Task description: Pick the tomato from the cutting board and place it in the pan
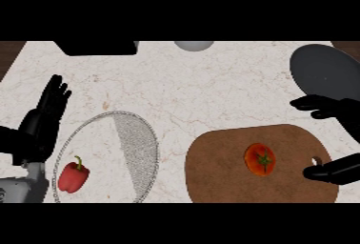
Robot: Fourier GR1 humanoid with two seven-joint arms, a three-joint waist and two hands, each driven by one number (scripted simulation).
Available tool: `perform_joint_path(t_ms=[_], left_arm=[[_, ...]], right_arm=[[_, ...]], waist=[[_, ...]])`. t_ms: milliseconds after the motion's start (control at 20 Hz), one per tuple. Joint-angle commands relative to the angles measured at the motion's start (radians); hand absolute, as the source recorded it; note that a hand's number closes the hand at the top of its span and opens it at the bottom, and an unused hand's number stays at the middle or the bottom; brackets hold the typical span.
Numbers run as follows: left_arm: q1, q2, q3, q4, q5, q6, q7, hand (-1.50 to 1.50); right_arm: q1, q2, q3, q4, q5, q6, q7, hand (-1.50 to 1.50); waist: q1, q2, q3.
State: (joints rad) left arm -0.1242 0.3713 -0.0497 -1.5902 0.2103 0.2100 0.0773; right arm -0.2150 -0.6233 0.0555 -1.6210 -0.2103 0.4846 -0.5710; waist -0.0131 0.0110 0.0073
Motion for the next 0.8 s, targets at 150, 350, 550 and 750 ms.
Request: perform_joint_path(t_ms=[150,350,550,750], left_arm=[[-0.049,-0.039,-0.036,0.068,-0.040,0.008,-0.028,0.00],[-0.091,-0.027,-0.009,0.101,-0.029,-0.001,-0.003,0.00],[-0.061,-0.105,-0.062,0.142,-0.086,0.027,-0.074,0.00],[-0.069,-0.062,-0.008,0.115,-0.051,-0.025,-0.046,0.00]], right_arm=[[-0.047,-0.255,-0.120,0.163,0.188,0.126,-0.350,-1.50],[-0.044,-0.393,-0.107,0.088,0.279,0.085,-0.345,-1.50],[-0.043,-0.431,-0.107,0.102,0.273,0.086,-0.349,-1.50],[-0.051,-0.368,-0.080,-0.004,0.311,-0.021,-0.284,-1.50]], waist=[[0.015,0.001,-0.004],[0.007,-0.007,-0.007],[0.013,-0.008,-0.007],[0.017,-0.011,-0.007]])
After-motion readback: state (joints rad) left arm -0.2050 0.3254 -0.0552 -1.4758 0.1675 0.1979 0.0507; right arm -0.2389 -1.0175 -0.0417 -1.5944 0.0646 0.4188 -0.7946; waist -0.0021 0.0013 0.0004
